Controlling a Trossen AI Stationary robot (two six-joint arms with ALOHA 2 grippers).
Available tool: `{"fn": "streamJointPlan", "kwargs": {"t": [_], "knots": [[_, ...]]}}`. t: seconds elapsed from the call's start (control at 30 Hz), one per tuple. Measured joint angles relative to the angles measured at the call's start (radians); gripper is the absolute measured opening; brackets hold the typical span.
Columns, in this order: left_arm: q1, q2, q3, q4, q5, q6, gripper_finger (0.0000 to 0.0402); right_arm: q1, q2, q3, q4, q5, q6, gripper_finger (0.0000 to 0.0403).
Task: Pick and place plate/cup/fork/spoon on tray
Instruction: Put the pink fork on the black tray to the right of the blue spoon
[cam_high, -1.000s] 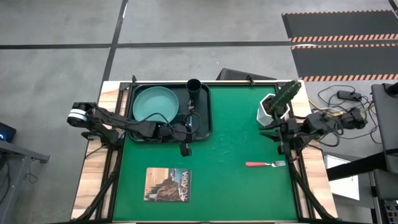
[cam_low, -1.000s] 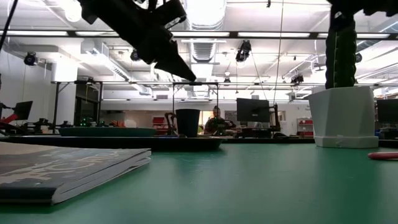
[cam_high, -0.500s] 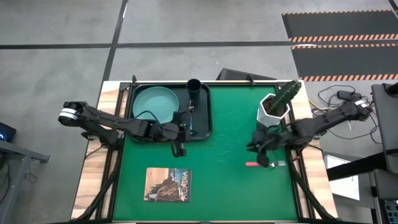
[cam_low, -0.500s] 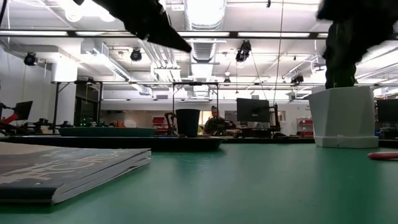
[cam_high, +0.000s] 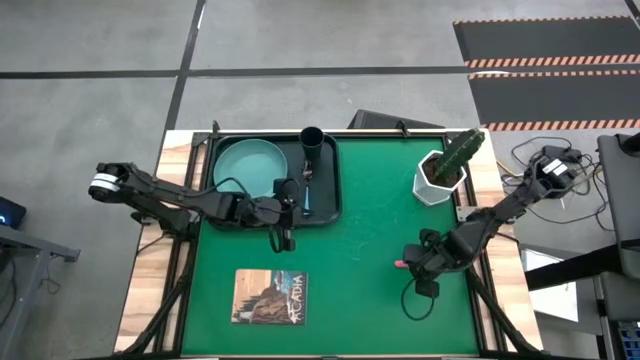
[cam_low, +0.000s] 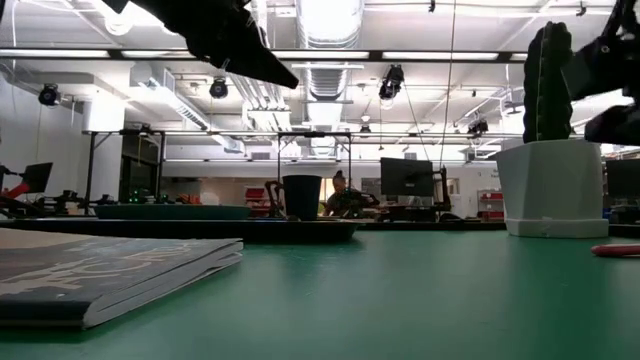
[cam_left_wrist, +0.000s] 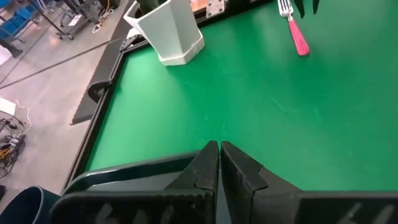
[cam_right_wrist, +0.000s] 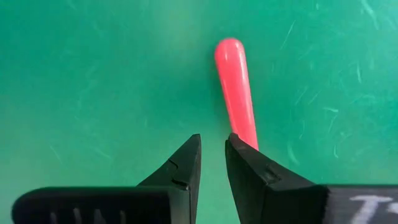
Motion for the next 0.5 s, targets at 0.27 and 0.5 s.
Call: {"fn": "streamJointPlan", "kwargs": {"t": [0.27,0.5], "knots": [[-0.001,0.000,-0.010,-0.001,0.000,0.001,0.0000,0.005,0.107,0.000,-0.045,-0.036,0.002,0.0098],[-0.001,0.000,-0.011,-0.001,0.000,0.001,0.0000,0.003,0.172,0.001,-0.060,-0.020,-0.024,0.0161]]}}
